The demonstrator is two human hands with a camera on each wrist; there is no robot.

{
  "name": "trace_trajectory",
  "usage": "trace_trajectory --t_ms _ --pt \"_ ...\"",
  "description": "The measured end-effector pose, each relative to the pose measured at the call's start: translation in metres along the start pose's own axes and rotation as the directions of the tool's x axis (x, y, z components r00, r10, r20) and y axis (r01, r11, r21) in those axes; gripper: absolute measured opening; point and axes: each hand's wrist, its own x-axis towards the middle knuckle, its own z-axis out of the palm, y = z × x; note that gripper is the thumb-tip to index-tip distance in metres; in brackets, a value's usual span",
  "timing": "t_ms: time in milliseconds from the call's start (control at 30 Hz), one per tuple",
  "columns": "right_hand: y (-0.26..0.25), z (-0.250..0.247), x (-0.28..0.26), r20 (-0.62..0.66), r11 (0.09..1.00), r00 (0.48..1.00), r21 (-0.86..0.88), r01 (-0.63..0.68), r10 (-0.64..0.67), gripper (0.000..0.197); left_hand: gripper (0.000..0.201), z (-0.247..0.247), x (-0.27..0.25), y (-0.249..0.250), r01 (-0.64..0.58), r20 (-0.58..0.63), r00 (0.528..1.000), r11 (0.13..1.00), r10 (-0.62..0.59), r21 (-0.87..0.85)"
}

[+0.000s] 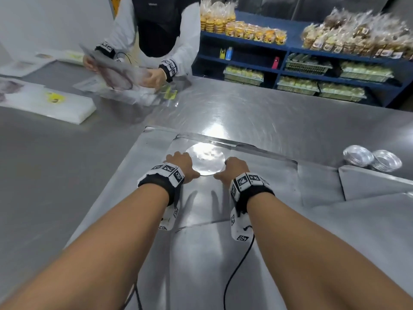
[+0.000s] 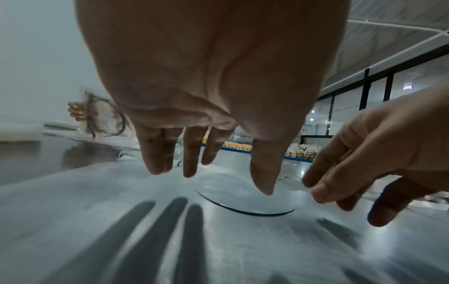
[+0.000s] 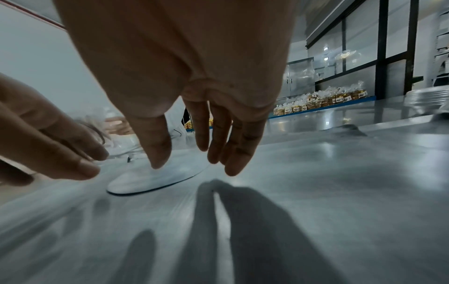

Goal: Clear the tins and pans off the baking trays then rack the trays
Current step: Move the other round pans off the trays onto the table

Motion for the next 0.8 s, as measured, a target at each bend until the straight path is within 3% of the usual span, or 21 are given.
trace_trajectory --t_ms 233,400,533,600,733,800 --pt "-0.004 0.01 0.063 0.034 0.966 0.993 -0.24 -0.099 0.111 0.11 0.086 0.003 0.062 -0.003 0.021 -0.032 0.999 1.0 -0.022 -0.015" --pt "-0.007 0.001 0.079 0.125 0.972 0.984 -0.215 -0.097 0.126 0.12 0.098 0.003 0.079 -0.008 0.077 -0.02 0.997 0.993 -0.079 -0.087" --pt "-0.009 -0.006 0.077 0.135 0.987 0.981 -0.091 -0.13 0.141 0.086 0.116 -0.003 0.079 -0.011 0.143 0.035 0.99 0.967 -0.138 -0.211" --pt "-0.007 -0.008 0.072 0.151 0.991 0.98 0.02 -0.131 0.127 0.071 0.115 -0.003 0.078 -0.011 0.152 0.025 0.988 0.942 -0.151 -0.301" --pt "-0.008 -0.011 0.061 0.085 0.975 0.991 0.188 -0.115 0.101 0.048 0.059 -0.008 0.06 -0.008 0.126 -0.055 0.981 0.83 -0.185 -0.543" --pt "-0.011 -0.016 0.051 -0.007 0.945 0.994 0.308 -0.105 0.112 0.042 0.042 -0.013 0.046 -0.006 0.09 -0.116 0.97 0.758 -0.214 -0.646"
